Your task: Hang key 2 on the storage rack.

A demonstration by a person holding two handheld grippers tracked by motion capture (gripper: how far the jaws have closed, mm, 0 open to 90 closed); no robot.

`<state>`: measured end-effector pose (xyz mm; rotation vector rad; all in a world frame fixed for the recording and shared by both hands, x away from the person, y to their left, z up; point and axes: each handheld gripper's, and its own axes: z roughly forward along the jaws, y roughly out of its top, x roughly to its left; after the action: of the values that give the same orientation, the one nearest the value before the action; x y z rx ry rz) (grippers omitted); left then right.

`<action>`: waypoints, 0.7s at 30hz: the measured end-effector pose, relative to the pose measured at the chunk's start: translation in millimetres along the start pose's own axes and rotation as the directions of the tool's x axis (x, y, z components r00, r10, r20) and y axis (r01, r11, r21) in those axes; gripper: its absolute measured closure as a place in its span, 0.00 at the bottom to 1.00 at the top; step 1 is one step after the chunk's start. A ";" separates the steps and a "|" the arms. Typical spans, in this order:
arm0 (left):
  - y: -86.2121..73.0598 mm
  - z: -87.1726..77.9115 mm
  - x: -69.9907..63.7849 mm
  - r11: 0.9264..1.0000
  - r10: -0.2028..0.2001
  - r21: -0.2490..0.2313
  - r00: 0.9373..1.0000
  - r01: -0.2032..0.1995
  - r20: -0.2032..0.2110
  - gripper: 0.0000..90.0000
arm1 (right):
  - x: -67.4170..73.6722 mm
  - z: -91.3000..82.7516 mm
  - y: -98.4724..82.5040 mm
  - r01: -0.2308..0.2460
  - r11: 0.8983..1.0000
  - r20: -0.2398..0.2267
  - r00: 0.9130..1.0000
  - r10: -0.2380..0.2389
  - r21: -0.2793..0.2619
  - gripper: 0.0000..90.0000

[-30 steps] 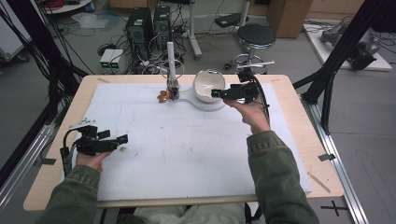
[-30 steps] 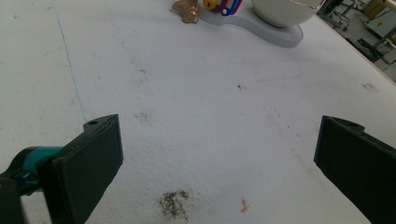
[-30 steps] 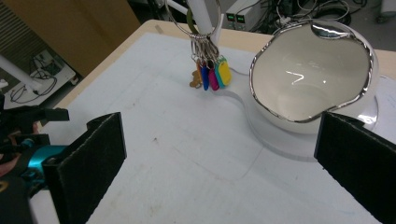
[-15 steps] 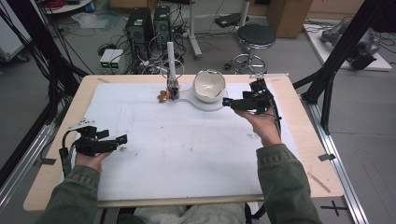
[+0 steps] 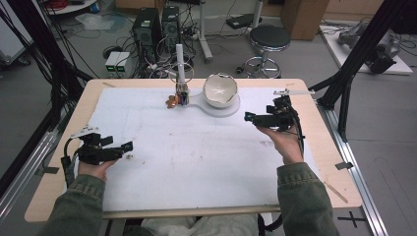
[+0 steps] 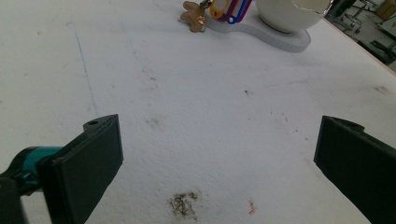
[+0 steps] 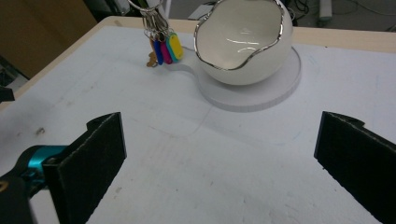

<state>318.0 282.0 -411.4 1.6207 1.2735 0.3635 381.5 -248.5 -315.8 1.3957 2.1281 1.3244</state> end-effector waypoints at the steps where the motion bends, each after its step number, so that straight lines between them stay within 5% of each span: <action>1: 0.0 -0.2 -0.4 1.000 -0.001 0.000 1.000 0.001 -0.005 0.02 | -0.3 -0.6 -1.8 -0.001 1.000 0.004 1.000 0.001 0.000 0.01; 21: -0.5 -5.6 -0.9 0.999 0.011 -0.040 0.999 -0.013 -0.051 0.02 | -12.5 -8.7 -61.6 -0.028 0.999 0.091 0.995 0.031 -0.026 0.01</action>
<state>313.3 284.1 -409.0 1.5948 1.2870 0.4379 346.2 -270.8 -363.5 1.4543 2.0328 1.2682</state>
